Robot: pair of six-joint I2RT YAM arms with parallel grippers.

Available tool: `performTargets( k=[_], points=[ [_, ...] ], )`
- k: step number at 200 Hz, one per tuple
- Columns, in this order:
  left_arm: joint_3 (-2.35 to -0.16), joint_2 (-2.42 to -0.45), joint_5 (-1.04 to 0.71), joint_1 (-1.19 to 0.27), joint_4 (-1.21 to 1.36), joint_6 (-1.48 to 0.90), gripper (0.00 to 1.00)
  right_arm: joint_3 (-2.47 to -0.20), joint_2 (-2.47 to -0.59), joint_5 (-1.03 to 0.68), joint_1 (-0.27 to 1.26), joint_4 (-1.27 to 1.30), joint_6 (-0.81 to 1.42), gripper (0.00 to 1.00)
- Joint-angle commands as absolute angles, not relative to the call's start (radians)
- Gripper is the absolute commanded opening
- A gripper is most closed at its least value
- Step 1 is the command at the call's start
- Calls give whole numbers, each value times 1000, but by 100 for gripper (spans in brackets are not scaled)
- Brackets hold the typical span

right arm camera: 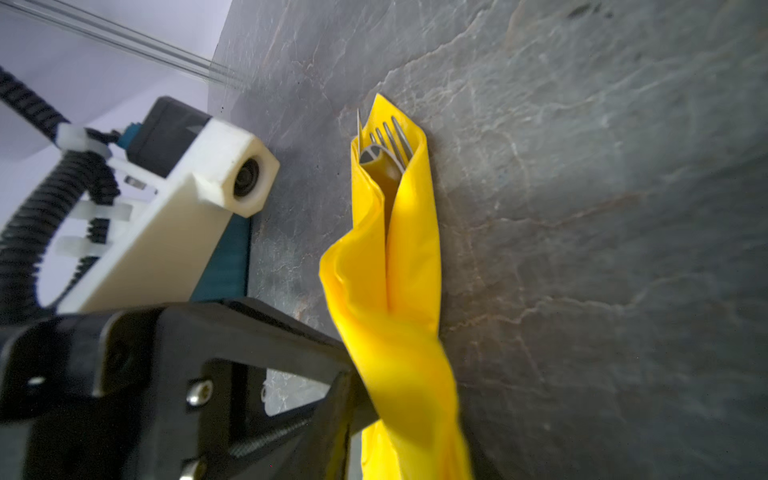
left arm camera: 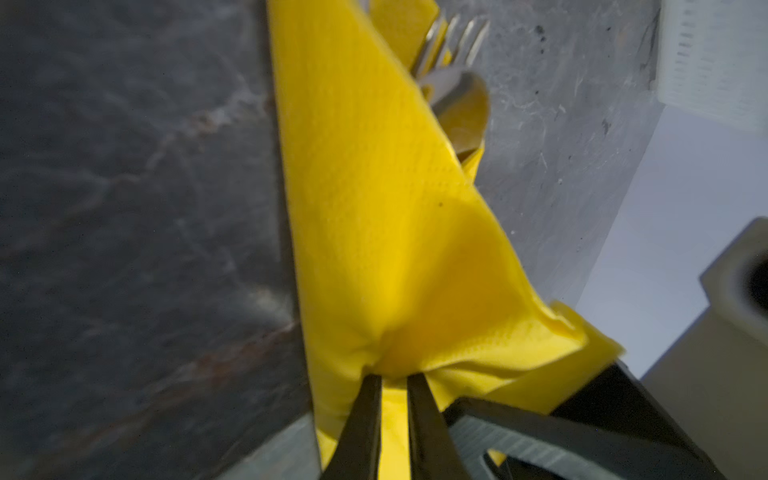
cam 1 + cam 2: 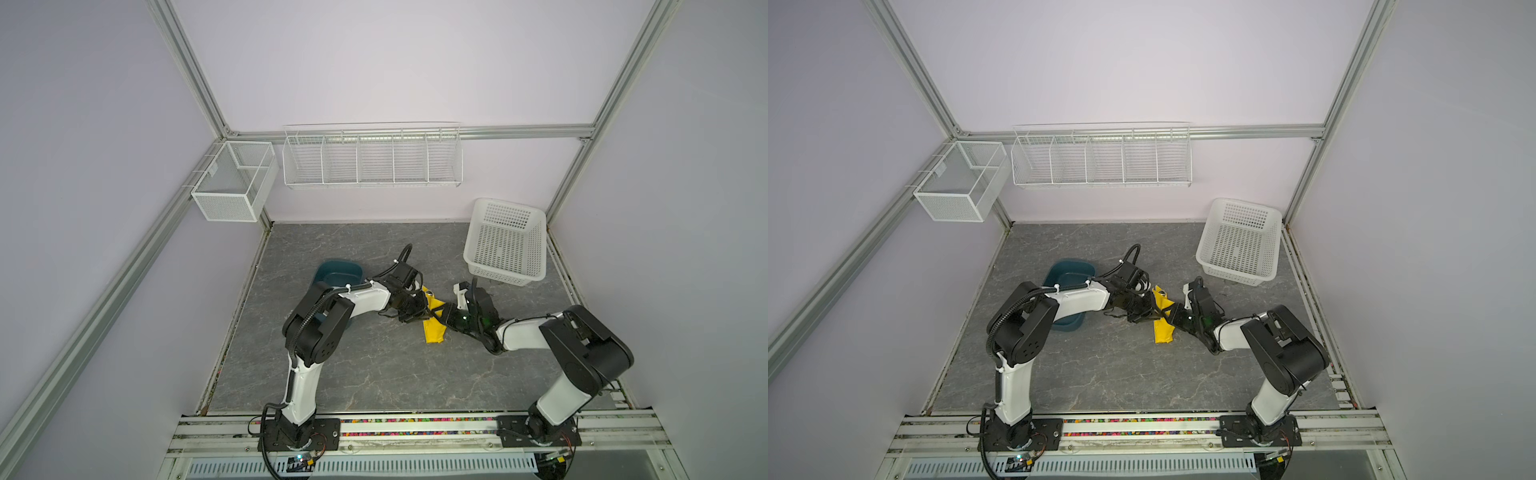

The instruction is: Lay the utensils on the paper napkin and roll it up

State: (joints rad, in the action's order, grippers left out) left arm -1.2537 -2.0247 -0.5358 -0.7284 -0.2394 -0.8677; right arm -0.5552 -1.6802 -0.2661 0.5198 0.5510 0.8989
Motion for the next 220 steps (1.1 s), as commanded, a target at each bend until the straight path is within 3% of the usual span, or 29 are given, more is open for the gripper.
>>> performTargets(
  k=[1,13,32,76,168,220],
  points=[
    [-1211,-1992,-509,-736,-178,-893,16,-551,-1705,-267,528,442,874,23],
    [-1200,-1974,-512,-736,-158,-898,17,-552,-1701,-267,528,442,879,16],
    [-1173,-1937,-512,-736,-120,-904,18,-556,-1697,-267,527,443,888,13],
    [-1126,-1874,-476,-731,-137,-879,21,-549,-1678,-269,526,459,910,12],
    [-1141,-1974,-540,-730,-169,-848,18,-555,-1677,-271,524,427,908,16],
    [-1146,-1975,-527,-730,-192,-839,16,-586,-1653,-222,525,323,871,27]
  ],
)
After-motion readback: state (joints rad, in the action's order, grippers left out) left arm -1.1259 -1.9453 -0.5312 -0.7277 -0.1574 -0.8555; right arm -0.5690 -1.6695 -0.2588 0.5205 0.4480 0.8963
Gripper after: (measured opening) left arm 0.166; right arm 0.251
